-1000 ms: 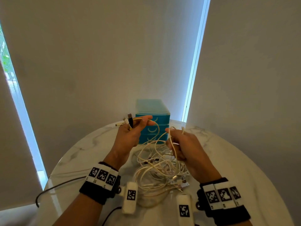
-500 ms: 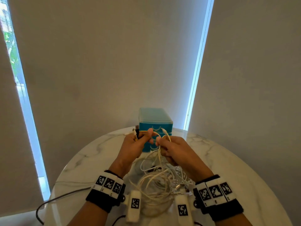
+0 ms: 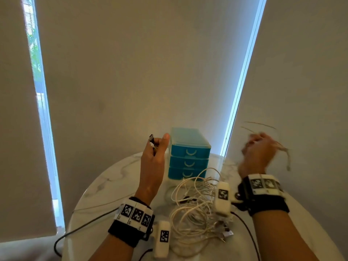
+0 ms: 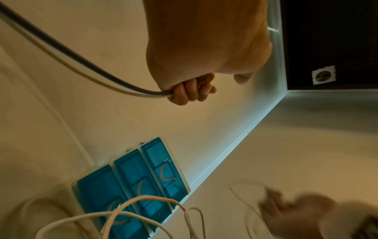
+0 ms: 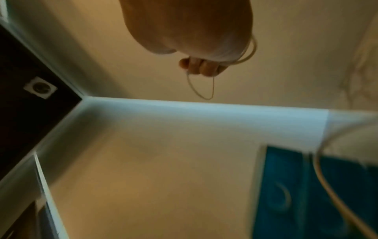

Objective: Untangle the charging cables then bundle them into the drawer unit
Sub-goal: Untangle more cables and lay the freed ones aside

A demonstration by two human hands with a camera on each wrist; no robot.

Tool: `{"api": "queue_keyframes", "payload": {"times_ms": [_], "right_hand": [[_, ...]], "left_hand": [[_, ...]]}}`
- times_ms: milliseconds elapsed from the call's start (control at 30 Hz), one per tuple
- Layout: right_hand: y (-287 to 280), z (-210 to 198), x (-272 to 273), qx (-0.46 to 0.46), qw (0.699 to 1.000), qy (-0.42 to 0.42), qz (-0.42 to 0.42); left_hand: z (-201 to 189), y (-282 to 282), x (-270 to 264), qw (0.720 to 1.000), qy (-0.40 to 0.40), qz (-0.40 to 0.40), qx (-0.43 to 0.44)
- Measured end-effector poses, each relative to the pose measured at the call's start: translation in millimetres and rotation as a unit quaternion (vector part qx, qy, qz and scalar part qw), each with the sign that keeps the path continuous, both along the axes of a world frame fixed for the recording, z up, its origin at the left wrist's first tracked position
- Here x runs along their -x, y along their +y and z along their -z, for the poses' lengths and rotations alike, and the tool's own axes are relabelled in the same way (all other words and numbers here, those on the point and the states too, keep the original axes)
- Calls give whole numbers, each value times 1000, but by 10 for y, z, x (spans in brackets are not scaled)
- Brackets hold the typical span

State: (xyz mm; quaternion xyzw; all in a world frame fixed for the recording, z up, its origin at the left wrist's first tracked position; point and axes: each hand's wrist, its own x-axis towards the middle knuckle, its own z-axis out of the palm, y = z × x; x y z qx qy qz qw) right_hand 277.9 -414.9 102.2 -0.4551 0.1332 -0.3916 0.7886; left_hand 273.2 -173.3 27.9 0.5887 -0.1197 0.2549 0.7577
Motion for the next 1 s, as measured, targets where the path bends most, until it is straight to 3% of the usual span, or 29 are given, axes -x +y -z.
{"api": "queue_keyframes", "payload": {"times_ms": [33, 67, 133, 167, 200, 233, 333, 433, 567, 633, 700, 833, 1000], "right_hand": [[239, 2, -68, 104, 989, 38, -97], [520, 17, -83, 214, 943, 79, -241], [937, 84, -62, 442, 761, 170, -443], [1029, 129, -54, 516, 697, 183, -464], [1041, 161, -50, 542, 685, 177, -455], [975, 205, -49, 521, 715, 161, -438], [724, 410, -48, 321, 853, 112, -395], [635, 693, 52, 156, 918, 67, -360], [623, 941, 215, 52, 933, 31, -354], [609, 1022, 272, 134, 931, 63, -335], [585, 1042, 349, 229, 907, 88, -341], [570, 1061, 482, 232, 875, 69, -418], [588, 1085, 530, 182, 927, 45, -326]], "left_hand": [[-13, -11, 28, 1000, -28, -3, -3], [-22, -22, 61, 998, -61, -15, -14], [-32, -33, 127, 988, -132, -57, -58], [-35, -30, 137, 982, -155, -74, -75], [-36, -20, 131, 979, -163, -82, -87], [-26, -11, 110, 979, -159, -86, -96], [25, -7, 37, 987, -79, -85, -116], [49, -63, 26, 994, -9, -40, -105], [76, -132, 6, 996, 44, 42, -65], [100, -167, -22, 993, 66, 88, -48], [142, -194, -83, 986, 98, 129, -31], [224, -259, -198, 971, 151, 184, -15], [148, -347, -117, 949, 183, 257, 17]]}}
